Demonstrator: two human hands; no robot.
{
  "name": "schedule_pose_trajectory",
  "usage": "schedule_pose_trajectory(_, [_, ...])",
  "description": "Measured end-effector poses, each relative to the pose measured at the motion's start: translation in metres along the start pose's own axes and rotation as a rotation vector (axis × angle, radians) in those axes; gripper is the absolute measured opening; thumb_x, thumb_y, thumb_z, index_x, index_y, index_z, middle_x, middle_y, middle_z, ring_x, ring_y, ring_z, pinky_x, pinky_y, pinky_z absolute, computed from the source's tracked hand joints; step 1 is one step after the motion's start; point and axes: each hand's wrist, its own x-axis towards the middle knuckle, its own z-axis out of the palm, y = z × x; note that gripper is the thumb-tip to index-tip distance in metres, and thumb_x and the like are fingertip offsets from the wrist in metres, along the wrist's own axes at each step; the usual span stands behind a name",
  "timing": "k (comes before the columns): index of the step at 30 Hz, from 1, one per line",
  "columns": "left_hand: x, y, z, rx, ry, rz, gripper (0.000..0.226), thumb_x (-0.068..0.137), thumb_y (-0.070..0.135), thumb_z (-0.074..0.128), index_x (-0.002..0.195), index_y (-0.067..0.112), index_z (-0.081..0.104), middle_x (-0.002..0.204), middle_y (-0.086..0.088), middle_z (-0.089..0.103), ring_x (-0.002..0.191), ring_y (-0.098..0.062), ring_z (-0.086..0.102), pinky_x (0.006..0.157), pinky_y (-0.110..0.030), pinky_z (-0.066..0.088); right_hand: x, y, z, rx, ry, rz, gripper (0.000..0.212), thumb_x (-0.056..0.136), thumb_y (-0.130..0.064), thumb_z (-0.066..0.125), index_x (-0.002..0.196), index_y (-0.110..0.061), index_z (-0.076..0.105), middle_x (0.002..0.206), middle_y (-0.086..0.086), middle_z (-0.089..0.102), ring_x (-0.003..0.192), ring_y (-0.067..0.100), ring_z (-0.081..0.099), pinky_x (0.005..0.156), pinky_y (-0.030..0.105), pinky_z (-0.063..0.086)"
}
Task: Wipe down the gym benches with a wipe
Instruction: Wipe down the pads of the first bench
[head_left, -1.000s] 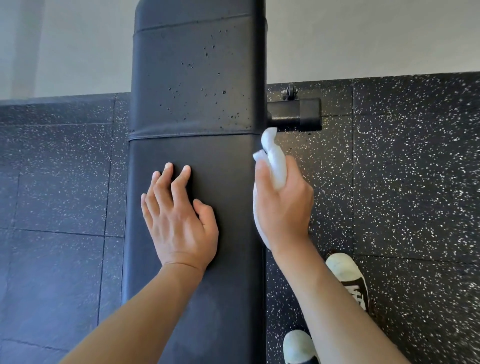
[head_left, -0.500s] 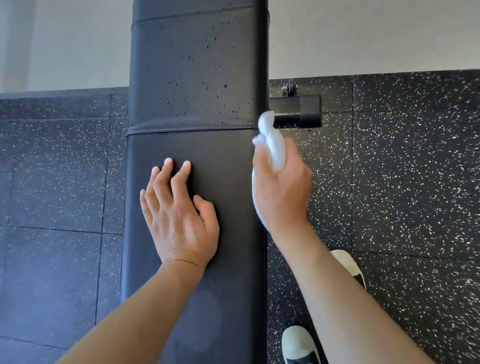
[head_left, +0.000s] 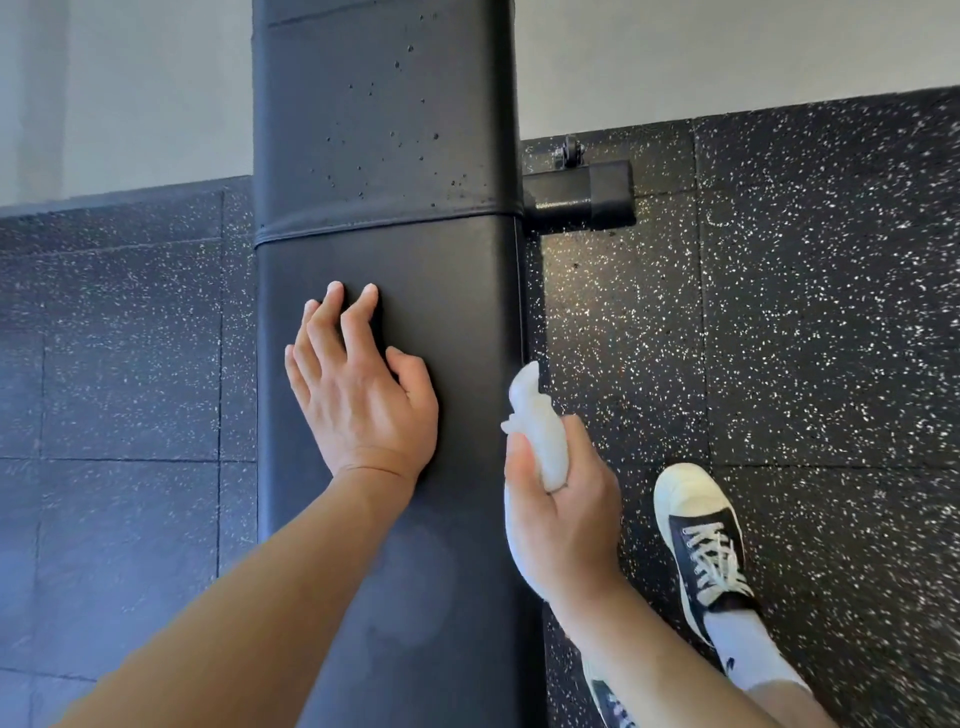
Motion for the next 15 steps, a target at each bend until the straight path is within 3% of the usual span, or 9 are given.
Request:
schedule_pose_trajectory(3, [-0.001, 0.001, -0.001, -0.012, 0.017, -0.004, 0.058, 0.09, 0.022, 0.044, 0.148, 0.019, 0.05, 0.161, -0.006, 0.04, 0.153, -0.032, 0.031, 0.126, -0.052, 0.02, 0.048, -0.014, 0.01, -0.001, 0.091, -0.018, 0.015, 0.099, -0.047, 0.056, 0.097, -0.033, 0.061, 0.081, -0.023, 0.066, 0.071, 0.005, 0.06, 0.064, 0.029, 0.04])
schedule_pose_trajectory(7, [-0.002, 0.002, -0.002, -0.032, 0.029, -0.005, 0.058, 0.09, 0.024, 0.044, 0.148, 0.022, 0.051, 0.161, -0.005, 0.041, 0.151, -0.031, 0.033, 0.126, -0.05, 0.02, 0.073, -0.02, 0.021, -0.034, 0.164, 0.011, 0.032, 0.097, -0.056, 0.049, 0.1, -0.027, 0.064, 0.077, -0.012, 0.067, 0.07, 0.012, 0.058, 0.07, 0.039, 0.046])
schedule_pose_trajectory(11, [-0.005, 0.002, -0.006, -0.041, 0.007, -0.003, 0.056, 0.093, 0.024, 0.044, 0.149, 0.022, 0.051, 0.161, -0.004, 0.04, 0.152, -0.029, 0.032, 0.125, -0.051, 0.019, 0.005, -0.001, 0.007, -0.038, 0.13, 0.014, 0.027, 0.099, -0.054, 0.051, 0.101, -0.03, 0.062, 0.084, -0.013, 0.069, 0.076, 0.015, 0.062, 0.074, 0.042, 0.05])
schedule_pose_trajectory(15, [-0.008, 0.001, -0.011, -0.05, -0.084, 0.0, 0.057, 0.101, 0.022, 0.042, 0.158, 0.021, 0.042, 0.17, -0.003, 0.029, 0.159, -0.027, 0.02, 0.128, -0.052, 0.014, -0.092, 0.029, -0.015, -0.031, 0.053, 0.105, 0.021, 0.097, -0.053, 0.05, 0.1, -0.034, 0.058, 0.089, -0.018, 0.071, 0.078, 0.012, 0.064, 0.075, 0.043, 0.054])
